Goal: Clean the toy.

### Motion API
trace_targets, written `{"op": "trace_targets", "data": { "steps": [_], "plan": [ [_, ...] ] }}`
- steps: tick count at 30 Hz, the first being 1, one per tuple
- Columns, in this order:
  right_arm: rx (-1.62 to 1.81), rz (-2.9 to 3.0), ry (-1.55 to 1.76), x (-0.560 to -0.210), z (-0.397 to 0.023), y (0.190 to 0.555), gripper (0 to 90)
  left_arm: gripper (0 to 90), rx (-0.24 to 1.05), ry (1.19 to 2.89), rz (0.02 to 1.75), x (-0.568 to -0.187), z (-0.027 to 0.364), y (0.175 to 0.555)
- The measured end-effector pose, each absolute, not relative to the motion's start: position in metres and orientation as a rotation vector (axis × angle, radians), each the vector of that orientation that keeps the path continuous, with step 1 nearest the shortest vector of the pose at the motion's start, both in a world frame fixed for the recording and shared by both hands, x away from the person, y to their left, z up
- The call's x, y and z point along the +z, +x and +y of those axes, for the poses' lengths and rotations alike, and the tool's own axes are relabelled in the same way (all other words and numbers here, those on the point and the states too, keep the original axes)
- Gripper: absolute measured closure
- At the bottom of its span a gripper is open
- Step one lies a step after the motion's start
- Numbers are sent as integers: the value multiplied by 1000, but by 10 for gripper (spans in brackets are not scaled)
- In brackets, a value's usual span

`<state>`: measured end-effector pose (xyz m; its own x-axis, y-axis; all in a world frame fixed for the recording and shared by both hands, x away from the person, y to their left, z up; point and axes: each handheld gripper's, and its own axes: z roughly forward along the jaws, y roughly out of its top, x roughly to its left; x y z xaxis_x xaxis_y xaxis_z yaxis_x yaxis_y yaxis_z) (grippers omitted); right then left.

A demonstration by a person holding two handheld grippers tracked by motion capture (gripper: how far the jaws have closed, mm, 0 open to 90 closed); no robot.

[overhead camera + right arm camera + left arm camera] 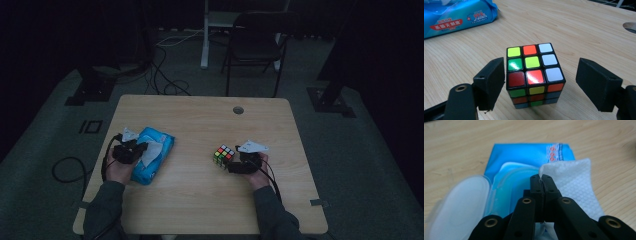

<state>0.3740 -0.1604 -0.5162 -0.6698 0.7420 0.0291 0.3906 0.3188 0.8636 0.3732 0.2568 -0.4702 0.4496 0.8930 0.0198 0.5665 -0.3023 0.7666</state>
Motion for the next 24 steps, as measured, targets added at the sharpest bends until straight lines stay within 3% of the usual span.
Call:
{"op": "trace_targets", "data": {
  "steps": [14, 24],
  "plan": [
    [1305, 2208, 1005, -515, -159, 373, 233, 900, 627, 1930, 1088, -426, 245, 367],
    [1308, 2205, 998, -514, -160, 372, 233, 892, 628, 1940, 1102, -433, 242, 366]
  ]
}}
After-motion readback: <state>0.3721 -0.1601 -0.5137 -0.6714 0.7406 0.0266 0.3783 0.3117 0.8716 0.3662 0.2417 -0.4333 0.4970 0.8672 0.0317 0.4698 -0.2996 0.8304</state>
